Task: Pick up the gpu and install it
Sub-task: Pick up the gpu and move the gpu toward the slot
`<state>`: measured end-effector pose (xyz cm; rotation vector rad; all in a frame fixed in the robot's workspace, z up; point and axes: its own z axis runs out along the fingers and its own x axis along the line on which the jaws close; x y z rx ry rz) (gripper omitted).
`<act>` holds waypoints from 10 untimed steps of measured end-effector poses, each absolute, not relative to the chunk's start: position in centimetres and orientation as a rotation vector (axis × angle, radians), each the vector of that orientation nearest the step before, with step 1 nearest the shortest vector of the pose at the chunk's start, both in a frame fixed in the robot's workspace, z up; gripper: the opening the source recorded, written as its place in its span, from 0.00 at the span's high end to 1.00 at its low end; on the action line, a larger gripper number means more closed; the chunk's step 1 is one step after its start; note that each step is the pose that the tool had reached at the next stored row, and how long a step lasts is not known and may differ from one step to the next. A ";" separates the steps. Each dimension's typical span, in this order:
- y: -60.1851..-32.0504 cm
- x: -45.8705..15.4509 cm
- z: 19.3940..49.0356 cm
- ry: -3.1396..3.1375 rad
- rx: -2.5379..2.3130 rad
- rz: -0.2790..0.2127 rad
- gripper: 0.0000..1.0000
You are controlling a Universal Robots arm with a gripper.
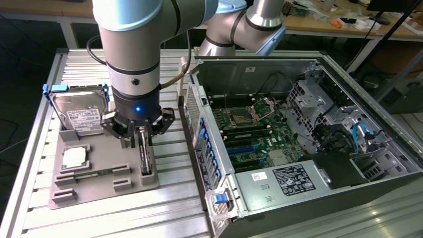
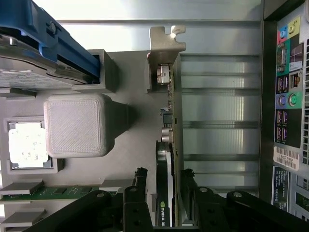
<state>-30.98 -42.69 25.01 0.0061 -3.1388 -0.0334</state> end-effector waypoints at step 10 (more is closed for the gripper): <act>-42.7 -31.0 25.0 -3.139 0.006 -0.033 0.67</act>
